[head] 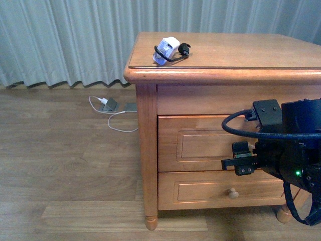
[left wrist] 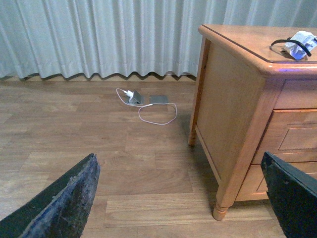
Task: Put charger into drawer
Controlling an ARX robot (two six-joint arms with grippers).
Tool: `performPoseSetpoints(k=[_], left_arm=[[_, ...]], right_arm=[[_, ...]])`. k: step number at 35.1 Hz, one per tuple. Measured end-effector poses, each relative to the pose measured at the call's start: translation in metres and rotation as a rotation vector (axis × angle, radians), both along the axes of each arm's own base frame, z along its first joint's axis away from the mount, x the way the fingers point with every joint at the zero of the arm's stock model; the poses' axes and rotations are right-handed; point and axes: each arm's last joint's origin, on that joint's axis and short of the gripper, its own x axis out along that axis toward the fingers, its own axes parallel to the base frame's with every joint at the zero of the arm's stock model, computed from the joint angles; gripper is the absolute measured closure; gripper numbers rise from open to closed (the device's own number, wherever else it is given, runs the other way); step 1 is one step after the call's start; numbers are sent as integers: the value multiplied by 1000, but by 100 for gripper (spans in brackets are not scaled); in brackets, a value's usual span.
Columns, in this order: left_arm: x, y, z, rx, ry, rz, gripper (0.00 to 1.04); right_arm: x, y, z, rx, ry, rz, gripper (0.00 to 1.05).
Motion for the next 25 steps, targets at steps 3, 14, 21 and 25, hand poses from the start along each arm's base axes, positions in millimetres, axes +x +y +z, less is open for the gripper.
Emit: performPoseSetpoints(k=[3, 14, 21, 25], left_arm=[[0, 0, 0, 0, 0, 0, 6], [0, 0, 0, 0, 0, 0, 6], [0, 0, 0, 0, 0, 0, 6], [0, 0, 0, 0, 0, 0, 6]], right_arm=[[0, 1, 0, -3, 1, 7, 69], [-19, -2, 1, 19, 38, 44, 81], [-58, -14, 7, 68, 109, 68, 81], [-82, -23, 11, 96, 163, 82, 81]])
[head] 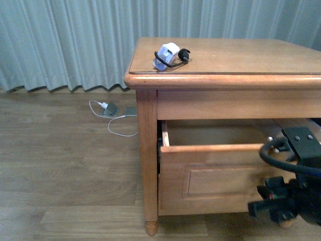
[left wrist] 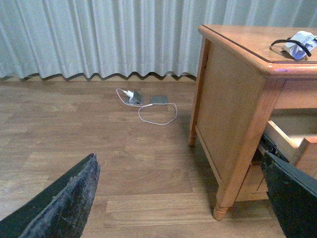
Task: Put charger into drawer
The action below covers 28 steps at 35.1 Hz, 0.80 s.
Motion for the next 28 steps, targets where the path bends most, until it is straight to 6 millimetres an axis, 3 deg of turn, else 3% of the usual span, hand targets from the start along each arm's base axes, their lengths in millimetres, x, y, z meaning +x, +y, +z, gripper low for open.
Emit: performPoseSetpoints(k=[7, 14, 17, 22, 28], left_arm=[[0, 0, 0, 0, 0, 0, 6], [0, 0, 0, 0, 0, 0, 6], [0, 0, 0, 0, 0, 0, 6], [0, 0, 0, 0, 0, 0, 6], [0, 0, 0, 0, 0, 0, 6]], right_arm=[[-46, -14, 7, 33, 95, 24, 81], [-76, -18, 12, 41, 158, 41, 80], [-84, -18, 19, 51, 168, 48, 66], [-100, -21, 48, 112, 139, 83, 39], [-117, -31, 74, 165, 98, 85, 16]])
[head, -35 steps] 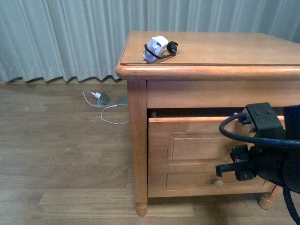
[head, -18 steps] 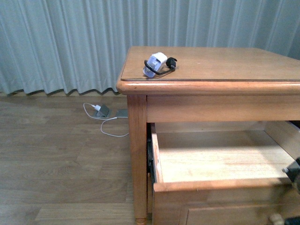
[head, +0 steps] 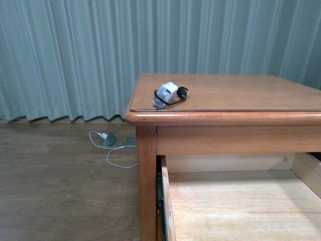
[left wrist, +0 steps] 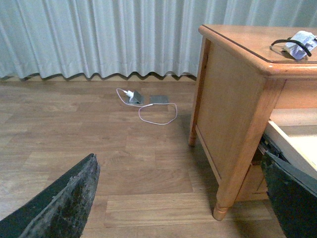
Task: Put charger into drawer
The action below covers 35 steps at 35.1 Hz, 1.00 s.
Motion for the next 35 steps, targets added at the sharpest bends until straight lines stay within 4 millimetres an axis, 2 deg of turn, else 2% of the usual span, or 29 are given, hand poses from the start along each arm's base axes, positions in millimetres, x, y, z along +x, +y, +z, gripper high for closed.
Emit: performPoseSetpoints(k=[2, 9, 17, 24, 27, 29, 31, 35], left_arm=[[0, 0, 0, 0, 0, 0, 6], [0, 0, 0, 0, 0, 0, 6], [0, 0, 0, 0, 0, 0, 6], [0, 0, 0, 0, 0, 0, 6], [0, 0, 0, 0, 0, 2, 6], [0, 0, 0, 0, 0, 1, 6], [0, 0, 0, 0, 0, 0, 6], [0, 0, 0, 0, 0, 0, 6]], right_arm=[[-9, -5, 11, 27, -23, -7, 7], [-34, -18, 39, 87, -106, -35, 9], [-50, -27, 55, 105, -230, -89, 9], [-53, -28, 58, 108, -257, -100, 9], [-54, -24, 46, -60, -554, -259, 25], [-56, -24, 46, -91, -661, -327, 34], [-58, -24, 49, -100, -708, -356, 41], [-61, -24, 43, -107, -719, -360, 65]])
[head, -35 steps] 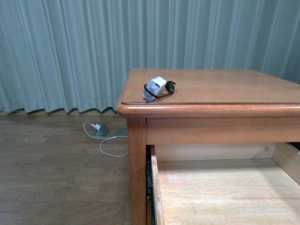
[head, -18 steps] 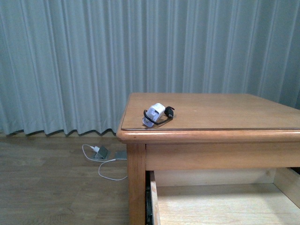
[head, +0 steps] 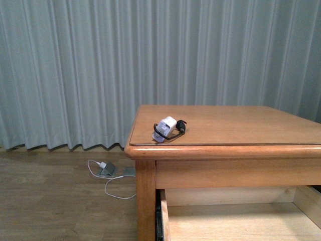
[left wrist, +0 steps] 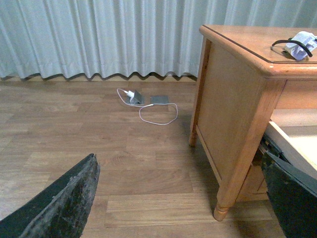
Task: Put charger into drawer
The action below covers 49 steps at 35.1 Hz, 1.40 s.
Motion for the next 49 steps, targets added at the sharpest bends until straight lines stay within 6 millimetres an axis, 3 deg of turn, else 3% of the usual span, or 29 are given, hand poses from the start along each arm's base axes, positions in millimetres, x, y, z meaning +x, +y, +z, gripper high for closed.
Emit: performPoseSetpoints(k=[4, 8, 27, 30, 33, 35, 41, 49], left_arm=[[0, 0, 0, 0, 0, 0, 6], [0, 0, 0, 0, 0, 0, 6], [0, 0, 0, 0, 0, 0, 6], [0, 0, 0, 0, 0, 1, 6], [7, -3, 1, -103, 19, 243, 6], [15, -5, 3, -106, 40, 302, 6], [40, -12, 25, -112, 78, 241, 6], [92, -36, 61, -37, 113, 44, 6]], right_arm=[[-3, 0, -6, -2, 4, 1, 88], [-5, 0, -7, -7, -1, 2, 101], [-6, 0, -7, -5, -3, 2, 7], [-6, 0, -7, -6, -3, 2, 9], [-6, 0, -8, -6, -3, 2, 9], [-6, 0, -8, -6, -3, 2, 9], [-6, 0, -8, -6, -3, 2, 9], [-6, 0, -8, -6, -3, 2, 9]])
